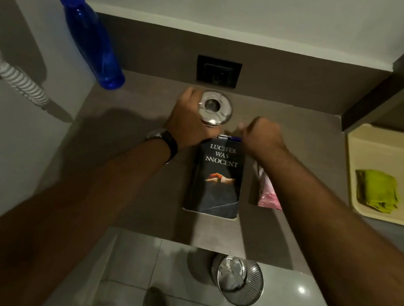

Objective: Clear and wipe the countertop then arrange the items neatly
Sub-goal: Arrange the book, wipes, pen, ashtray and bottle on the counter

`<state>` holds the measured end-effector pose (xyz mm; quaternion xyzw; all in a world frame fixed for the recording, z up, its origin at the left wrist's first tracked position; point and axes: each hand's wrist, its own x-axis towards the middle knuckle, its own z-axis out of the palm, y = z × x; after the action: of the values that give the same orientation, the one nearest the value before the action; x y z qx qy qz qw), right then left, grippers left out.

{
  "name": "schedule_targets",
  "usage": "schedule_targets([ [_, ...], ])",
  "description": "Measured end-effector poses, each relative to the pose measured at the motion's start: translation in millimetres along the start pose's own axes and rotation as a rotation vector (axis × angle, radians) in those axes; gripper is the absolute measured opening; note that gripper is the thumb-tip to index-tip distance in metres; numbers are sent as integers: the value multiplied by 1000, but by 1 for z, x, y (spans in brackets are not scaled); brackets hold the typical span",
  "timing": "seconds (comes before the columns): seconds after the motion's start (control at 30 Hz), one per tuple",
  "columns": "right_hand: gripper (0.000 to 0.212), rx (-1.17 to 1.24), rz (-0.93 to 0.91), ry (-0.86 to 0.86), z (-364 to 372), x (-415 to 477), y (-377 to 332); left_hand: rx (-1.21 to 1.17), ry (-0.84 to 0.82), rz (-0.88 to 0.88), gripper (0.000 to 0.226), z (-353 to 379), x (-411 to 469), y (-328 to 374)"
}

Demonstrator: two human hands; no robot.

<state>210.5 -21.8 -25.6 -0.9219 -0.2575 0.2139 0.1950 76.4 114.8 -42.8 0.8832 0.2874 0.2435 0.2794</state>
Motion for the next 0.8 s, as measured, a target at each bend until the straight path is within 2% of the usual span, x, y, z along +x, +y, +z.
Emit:
schedule_targets([
  [0.07, 56, 472, 98, -35, -9, 13, 2, -55, 28, 104, 68, 18, -1, 28],
  [0.1, 56, 646, 150, -26, -14, 19, 7, -78, 10, 108, 72, 26, 1, 41],
  [0.17, 47, 769, 188, 35, -24, 32, 24, -115, -63, 78, 86, 39, 9, 64],
  [0.27, 34, 841, 237, 84, -42, 59, 55, -118, -190, 47, 106, 56, 20, 88],
  [0.33, 36, 874, 311, 148, -52, 81, 80, -62, -194, 43, 110, 66, 19, 93],
  [0.4, 39, 897, 392, 193, -55, 102, 107, -50, -142, -28, 97, 74, 10, 90],
  [0.47, 31, 850, 440, 190, -53, 115, 132, -97, -132, -125, 79, 78, -5, 81],
  [0.57, 37, 760, 492, 151, -45, 125, 158, -138, -114, -138, 60, 80, -22, 57],
  [0.63, 49, 753, 505, 160, -43, 127, 163, -155, -87, -174, 58, 78, -28, 47],
  [0.73, 36, 783, 540, 210, -43, 129, 161, -156, -84, -211, 58, 73, -32, 39],
  [0.8, 46, 669, 558, 235, -44, 129, 161, -158, -90, -242, 56, 70, -36, 36],
])
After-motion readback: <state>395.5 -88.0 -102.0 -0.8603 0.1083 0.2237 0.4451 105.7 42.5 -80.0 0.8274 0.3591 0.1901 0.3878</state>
